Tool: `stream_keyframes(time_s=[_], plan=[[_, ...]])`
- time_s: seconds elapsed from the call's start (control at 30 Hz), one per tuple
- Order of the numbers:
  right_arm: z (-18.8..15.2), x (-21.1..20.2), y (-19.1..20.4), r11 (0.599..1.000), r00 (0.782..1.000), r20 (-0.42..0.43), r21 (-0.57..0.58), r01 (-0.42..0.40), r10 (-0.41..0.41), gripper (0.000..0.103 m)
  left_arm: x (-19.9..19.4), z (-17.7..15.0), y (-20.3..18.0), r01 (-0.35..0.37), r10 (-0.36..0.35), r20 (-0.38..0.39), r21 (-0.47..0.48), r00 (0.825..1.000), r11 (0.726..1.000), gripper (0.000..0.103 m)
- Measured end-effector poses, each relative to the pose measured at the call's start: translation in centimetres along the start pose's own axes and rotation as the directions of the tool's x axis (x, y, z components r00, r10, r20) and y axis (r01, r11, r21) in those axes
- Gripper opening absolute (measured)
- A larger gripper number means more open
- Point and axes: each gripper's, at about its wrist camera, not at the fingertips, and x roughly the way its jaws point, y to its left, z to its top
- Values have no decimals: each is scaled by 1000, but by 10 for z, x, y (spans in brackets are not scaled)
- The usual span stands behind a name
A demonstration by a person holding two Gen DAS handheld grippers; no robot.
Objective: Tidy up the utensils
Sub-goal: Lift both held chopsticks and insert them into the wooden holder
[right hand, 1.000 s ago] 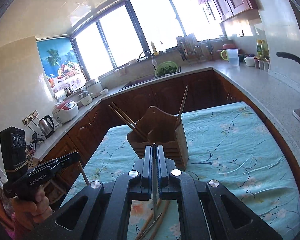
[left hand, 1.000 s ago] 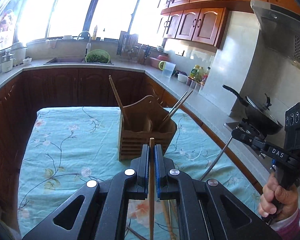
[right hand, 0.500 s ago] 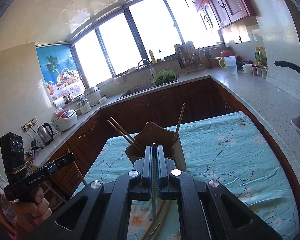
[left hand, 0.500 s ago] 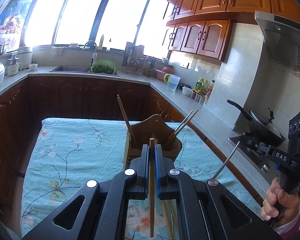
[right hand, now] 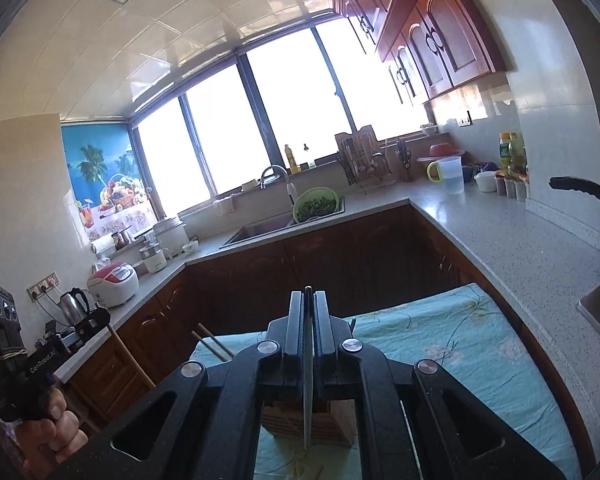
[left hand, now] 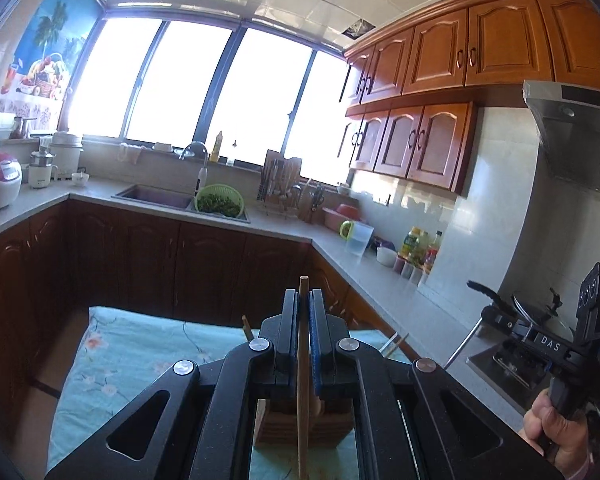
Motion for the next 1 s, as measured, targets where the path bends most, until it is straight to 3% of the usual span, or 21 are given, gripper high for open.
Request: stream_keyframes(time_s=[0.27,0.5,0.77,1.0], plan=[[11,38,-8,999,998,56,13,34,-35,4,55,-4,6,-48,53,81,-57,995,997,3],[-20,73,-10,997,997,37,-18,70,-69,4,99,-56,11,-73,83,113,-90,990,993,3],[-60,96,-20,996,995,-37,-14,92,-93,4,136,-108,14,-97,99,35,-67,994,993,3],[-63,99,-22,995,993,-65,-9,99,-100,4,152,-110,13,-99,98,-18,-40,995,994,4]])
